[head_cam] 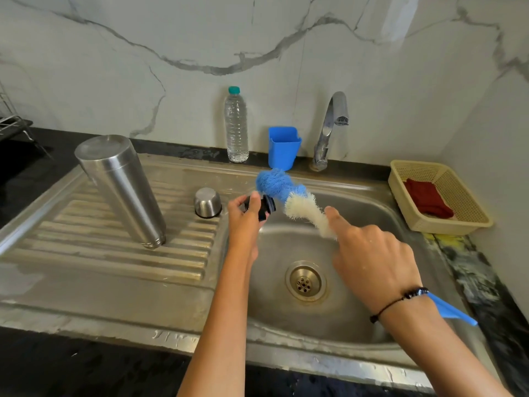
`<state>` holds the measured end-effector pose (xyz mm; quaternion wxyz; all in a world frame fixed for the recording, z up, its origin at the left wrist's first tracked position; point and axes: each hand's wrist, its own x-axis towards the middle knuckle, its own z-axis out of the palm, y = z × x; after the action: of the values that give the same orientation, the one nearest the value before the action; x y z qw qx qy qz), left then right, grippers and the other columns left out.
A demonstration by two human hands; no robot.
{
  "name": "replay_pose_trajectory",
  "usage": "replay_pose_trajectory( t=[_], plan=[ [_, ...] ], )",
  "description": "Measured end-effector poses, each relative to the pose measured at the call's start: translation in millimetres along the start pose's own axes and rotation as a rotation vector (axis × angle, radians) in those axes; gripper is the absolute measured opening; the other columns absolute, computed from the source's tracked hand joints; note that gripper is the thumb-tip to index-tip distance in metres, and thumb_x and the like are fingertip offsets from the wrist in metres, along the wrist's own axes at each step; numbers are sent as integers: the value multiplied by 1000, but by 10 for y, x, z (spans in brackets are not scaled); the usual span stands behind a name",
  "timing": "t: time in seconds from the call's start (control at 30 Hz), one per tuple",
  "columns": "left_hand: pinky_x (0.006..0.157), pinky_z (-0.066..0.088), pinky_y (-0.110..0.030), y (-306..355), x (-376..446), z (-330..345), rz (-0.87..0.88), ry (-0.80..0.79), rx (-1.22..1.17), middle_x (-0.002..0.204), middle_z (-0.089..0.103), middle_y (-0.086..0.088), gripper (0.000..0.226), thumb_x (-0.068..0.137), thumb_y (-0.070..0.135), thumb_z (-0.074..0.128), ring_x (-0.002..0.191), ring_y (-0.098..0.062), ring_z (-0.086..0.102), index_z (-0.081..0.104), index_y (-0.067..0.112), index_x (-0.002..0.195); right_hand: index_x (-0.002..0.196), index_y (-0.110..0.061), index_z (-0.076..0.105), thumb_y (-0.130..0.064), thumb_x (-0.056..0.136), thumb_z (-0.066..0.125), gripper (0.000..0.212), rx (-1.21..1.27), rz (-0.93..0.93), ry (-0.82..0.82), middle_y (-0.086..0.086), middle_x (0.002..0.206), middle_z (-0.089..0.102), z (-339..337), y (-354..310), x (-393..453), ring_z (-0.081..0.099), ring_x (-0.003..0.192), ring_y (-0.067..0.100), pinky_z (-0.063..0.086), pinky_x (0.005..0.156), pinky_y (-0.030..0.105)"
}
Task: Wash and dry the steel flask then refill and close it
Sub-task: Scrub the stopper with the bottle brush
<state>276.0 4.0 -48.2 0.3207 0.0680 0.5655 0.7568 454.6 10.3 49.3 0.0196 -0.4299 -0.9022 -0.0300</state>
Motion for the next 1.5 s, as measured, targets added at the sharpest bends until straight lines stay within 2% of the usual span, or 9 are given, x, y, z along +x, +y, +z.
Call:
replay_pose_trajectory(
  t=[0.27, 0.5, 0.7, 0.87, 1.03, 1.17, 1.3, 1.4, 1.5],
  plan=[
    [85, 41, -34, -37, 22, -32, 37, 59, 332, 114, 54, -4, 22, 103, 37, 32, 104, -20, 52, 40, 20, 114, 146, -40, 3, -16, 94, 30, 64, -9, 24, -21, -3, 65, 34, 15, 71, -153, 42, 63, 20, 33, 53, 29],
    [77, 46, -29, -77, 63, -62, 49, 149, 370, 115, 62, -13, 26, 96, 14, 49, 92, -18, 56, 55, 6, 120, 146, -40, 5, -17, 94, 30, 62, -35, 4, -46, -1, 76, 40, -4, 59, -215, 59, 83, 23, 34, 58, 30],
    [94, 47, -32, -38, -42, 88, 203, 108, 471, 125, 57, -10, 37, 92, 7, 54, 115, -23, 54, 52, 10, 130, 145, -30, 17, -14, 94, 32, 56, -9, -7, -9, -1, 76, 43, 93, -26, -28, 59, 78, 24, 32, 55, 29],
    [102, 42, -36, -35, 58, -44, 273, 243, 503, 128, 54, -12, 39, 92, 6, 53, 120, -26, 50, 49, 9, 131, 144, -32, 12, -15, 93, 33, 58, -24, -68, 16, -2, 76, 42, 43, -52, -175, 62, 84, 23, 33, 55, 29],
    [100, 42, -35, -108, -62, 153, 420, 90, 542, 126, 55, -7, 41, 90, 3, 54, 118, -21, 50, 50, 13, 130, 145, -27, 17, -11, 93, 32, 56, -35, -35, 47, -1, 76, 45, 82, -71, 53, 59, 75, 24, 31, 53, 30],
    [87, 42, -21, -83, 7, 64, 216, 173, 245, 123, 50, 0, 35, 97, 9, 48, 113, -13, 50, 46, 15, 131, 146, -32, 11, -12, 91, 33, 62, -23, -30, 57, -3, 67, 38, 48, 1, 9, 43, 63, 22, 28, 48, 29],
    [91, 52, -43, -96, 84, 11, -12, 138, 81, 111, 59, -12, 17, 103, 19, 38, 95, -21, 60, 47, 10, 113, 147, -34, 6, -13, 92, 33, 65, -29, -13, 38, -5, 61, 33, 26, 43, -24, 41, 58, 18, 25, 44, 26],
    [79, 56, -39, -78, 82, -17, -155, 74, -38, 111, 59, -16, 26, 104, 24, 35, 84, -18, 62, 44, 8, 123, 147, -35, 5, -14, 92, 33, 65, -22, -2, 22, -5, 62, 33, 22, 60, -34, 43, 61, 18, 30, 49, 27],
    [82, 55, -38, -7, 49, -41, -307, -27, -243, 115, 60, -20, 37, 102, 25, 41, 96, -24, 61, 45, 1, 129, 147, -36, 6, -13, 92, 33, 65, -18, 11, 4, -5, 62, 32, 25, 47, -58, 43, 63, 19, 32, 52, 28]
  ],
)
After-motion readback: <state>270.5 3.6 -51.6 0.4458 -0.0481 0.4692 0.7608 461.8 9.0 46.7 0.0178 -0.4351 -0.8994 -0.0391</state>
